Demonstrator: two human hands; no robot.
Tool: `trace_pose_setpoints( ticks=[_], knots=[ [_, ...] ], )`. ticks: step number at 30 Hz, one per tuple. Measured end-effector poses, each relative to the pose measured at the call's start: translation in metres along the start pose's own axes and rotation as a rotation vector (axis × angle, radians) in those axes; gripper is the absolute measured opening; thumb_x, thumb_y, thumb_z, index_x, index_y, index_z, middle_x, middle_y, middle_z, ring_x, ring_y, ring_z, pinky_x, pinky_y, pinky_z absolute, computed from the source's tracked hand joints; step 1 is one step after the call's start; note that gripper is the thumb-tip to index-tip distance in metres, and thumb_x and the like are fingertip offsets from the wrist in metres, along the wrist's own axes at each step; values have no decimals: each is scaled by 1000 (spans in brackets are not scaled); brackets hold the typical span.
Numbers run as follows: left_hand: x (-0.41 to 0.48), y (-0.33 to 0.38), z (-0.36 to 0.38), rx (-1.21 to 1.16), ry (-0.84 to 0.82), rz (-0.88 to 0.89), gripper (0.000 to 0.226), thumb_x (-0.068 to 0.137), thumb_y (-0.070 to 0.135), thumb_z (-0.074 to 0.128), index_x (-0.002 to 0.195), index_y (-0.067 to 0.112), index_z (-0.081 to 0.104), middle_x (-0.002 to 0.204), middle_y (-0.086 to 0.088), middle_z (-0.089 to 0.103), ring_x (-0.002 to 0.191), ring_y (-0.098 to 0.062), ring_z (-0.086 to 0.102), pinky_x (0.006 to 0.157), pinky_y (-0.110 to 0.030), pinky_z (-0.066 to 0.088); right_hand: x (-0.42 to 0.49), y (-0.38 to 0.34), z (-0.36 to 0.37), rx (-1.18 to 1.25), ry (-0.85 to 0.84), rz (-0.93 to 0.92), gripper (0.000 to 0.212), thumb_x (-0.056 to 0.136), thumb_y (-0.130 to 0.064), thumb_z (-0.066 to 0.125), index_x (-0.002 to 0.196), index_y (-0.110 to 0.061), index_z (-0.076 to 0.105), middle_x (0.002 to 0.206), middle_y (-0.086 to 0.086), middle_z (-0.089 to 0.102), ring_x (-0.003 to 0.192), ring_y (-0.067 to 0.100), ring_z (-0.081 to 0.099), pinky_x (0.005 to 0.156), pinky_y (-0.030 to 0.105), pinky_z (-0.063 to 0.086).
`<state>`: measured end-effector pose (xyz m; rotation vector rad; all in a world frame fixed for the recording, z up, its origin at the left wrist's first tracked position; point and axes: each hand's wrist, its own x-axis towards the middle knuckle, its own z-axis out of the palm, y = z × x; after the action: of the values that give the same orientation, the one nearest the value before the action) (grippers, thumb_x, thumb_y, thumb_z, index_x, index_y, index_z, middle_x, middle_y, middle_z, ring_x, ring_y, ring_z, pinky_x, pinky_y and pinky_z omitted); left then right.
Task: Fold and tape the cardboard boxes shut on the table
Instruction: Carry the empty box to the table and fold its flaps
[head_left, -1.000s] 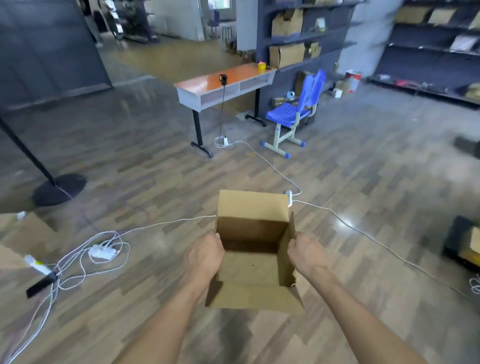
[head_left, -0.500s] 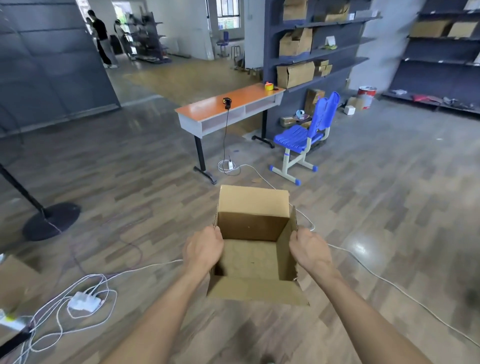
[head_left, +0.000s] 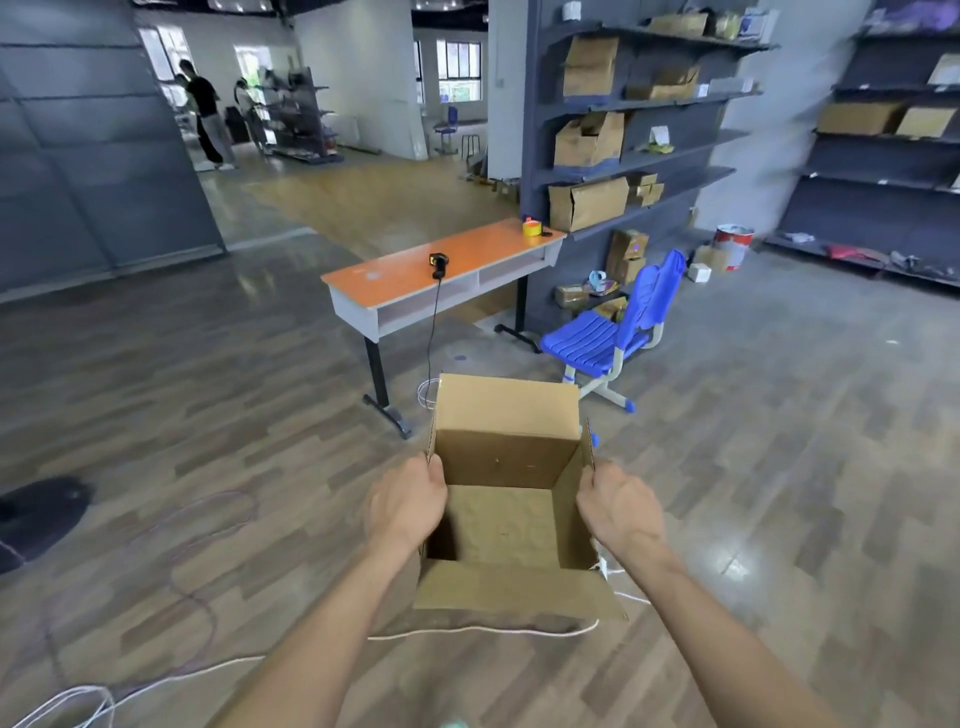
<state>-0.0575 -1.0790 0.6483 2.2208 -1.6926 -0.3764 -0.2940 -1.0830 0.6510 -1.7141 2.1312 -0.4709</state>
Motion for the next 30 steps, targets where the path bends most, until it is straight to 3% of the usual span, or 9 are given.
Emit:
trace_pose_setpoints(
  ticks=[10, 14, 19, 23, 25, 27, 30],
  knots=[
    [250, 60, 4, -26, -9, 67, 45, 109, 39, 26, 107, 11, 61, 112, -16, 70, 108, -37, 64, 93, -43, 51, 244, -65, 7, -36, 93, 23, 29, 103, -26, 34, 103, -10, 58, 113, 21, 68, 105, 42, 62, 78, 39, 40],
    [329, 74, -9, -43, 26, 81, 39, 109, 39, 27, 89, 17, 53, 107, -14, 70, 103, -38, 64, 88, -42, 50, 321, -96, 3, 1, 129, 9, 24, 104, -27, 36, 91, -14, 52, 105, 20, 68, 103, 41, 63, 79, 40, 43],
    [423, 88, -3, -60, 39, 46, 37, 109, 42, 25, 88, 21, 48, 102, -9, 68, 99, -33, 63, 82, -40, 47, 421, -123, 14, -1, 154, -16, 25, 104, -28, 35, 84, -17, 43, 94, 17, 67, 84, 38, 59, 69, 35, 36],
    [503, 104, 15, -66, 2, 13, 39, 109, 43, 23, 85, 23, 47, 96, -5, 65, 90, -26, 60, 79, -37, 45, 511, -138, 26, -11, 182, -43, 32, 105, -30, 36, 75, -18, 42, 81, 10, 61, 59, 21, 43, 56, 33, 30],
    [549, 115, 23, -84, -34, 5, 40, 110, 42, 24, 82, 23, 45, 100, -8, 65, 97, -32, 61, 81, -39, 47, 561, -145, 32, -9, 180, -60, 32, 105, -30, 37, 76, -17, 44, 89, 16, 67, 65, 29, 51, 59, 34, 31],
    [595, 127, 31, -88, -56, -3, 41, 110, 41, 24, 77, 24, 42, 97, -7, 63, 95, -31, 60, 80, -39, 46, 612, -152, 38, -34, 149, -64, 31, 105, -31, 36, 85, -13, 52, 96, 19, 68, 85, 40, 61, 66, 36, 35],
    [659, 148, 36, -82, -68, -18, 41, 110, 43, 24, 77, 24, 41, 84, -1, 56, 87, -28, 57, 76, -38, 45, 682, -164, 37, -51, 103, -73, 38, 106, -35, 33, 99, -9, 60, 100, 19, 69, 90, 40, 62, 67, 38, 38]
  ],
)
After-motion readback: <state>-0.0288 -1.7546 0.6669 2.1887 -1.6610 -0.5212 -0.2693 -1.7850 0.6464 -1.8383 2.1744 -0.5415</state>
